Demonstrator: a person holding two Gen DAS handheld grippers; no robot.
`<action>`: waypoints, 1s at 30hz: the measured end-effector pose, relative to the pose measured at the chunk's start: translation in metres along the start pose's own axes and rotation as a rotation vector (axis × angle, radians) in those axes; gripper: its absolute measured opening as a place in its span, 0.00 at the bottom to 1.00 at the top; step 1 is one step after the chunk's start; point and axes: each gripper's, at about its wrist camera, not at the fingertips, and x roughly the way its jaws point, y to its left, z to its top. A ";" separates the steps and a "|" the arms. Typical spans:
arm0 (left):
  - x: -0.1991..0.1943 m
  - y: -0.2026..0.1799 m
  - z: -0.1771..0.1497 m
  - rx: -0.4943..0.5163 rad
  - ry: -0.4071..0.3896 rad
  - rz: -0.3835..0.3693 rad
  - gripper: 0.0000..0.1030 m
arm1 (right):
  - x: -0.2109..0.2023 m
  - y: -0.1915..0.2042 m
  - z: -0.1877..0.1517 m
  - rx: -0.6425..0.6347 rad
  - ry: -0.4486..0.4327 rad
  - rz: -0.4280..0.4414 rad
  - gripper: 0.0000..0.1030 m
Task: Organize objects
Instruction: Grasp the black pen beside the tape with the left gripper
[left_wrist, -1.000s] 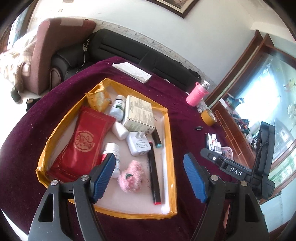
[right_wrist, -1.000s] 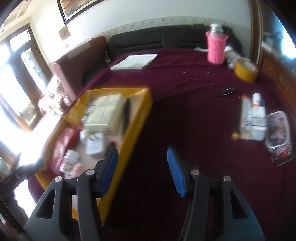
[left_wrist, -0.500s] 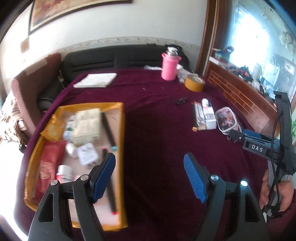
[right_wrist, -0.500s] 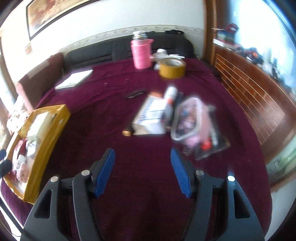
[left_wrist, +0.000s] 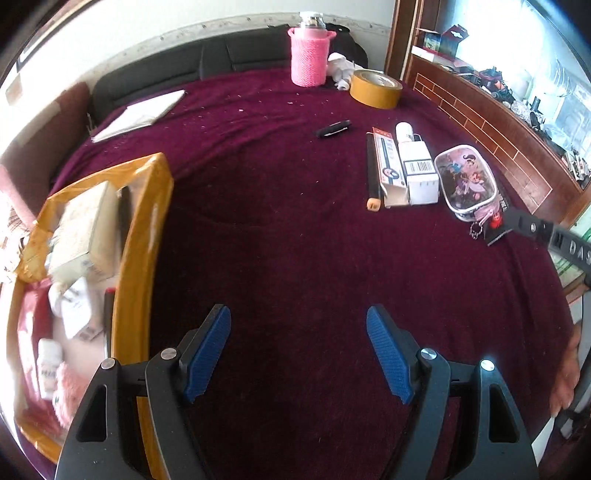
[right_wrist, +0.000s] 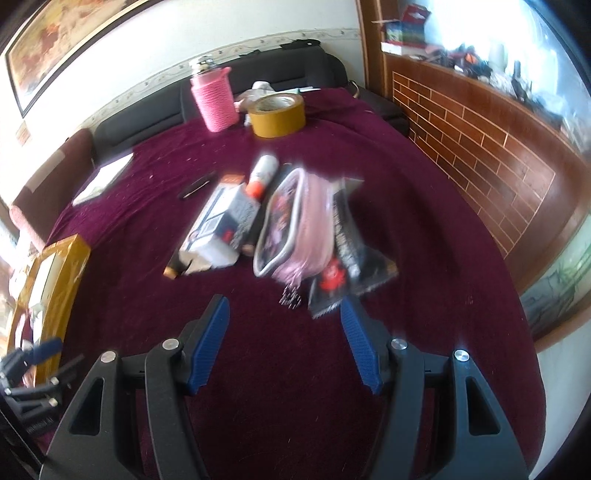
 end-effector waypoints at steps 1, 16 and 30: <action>-0.001 0.002 0.008 -0.008 -0.006 -0.013 0.68 | 0.002 -0.003 0.006 0.018 -0.005 -0.001 0.60; 0.091 -0.022 0.183 0.256 -0.099 0.026 0.68 | 0.055 -0.049 0.072 0.258 -0.125 0.104 0.60; 0.168 -0.063 0.209 0.428 -0.006 -0.039 0.12 | 0.068 -0.062 0.072 0.311 -0.073 0.126 0.60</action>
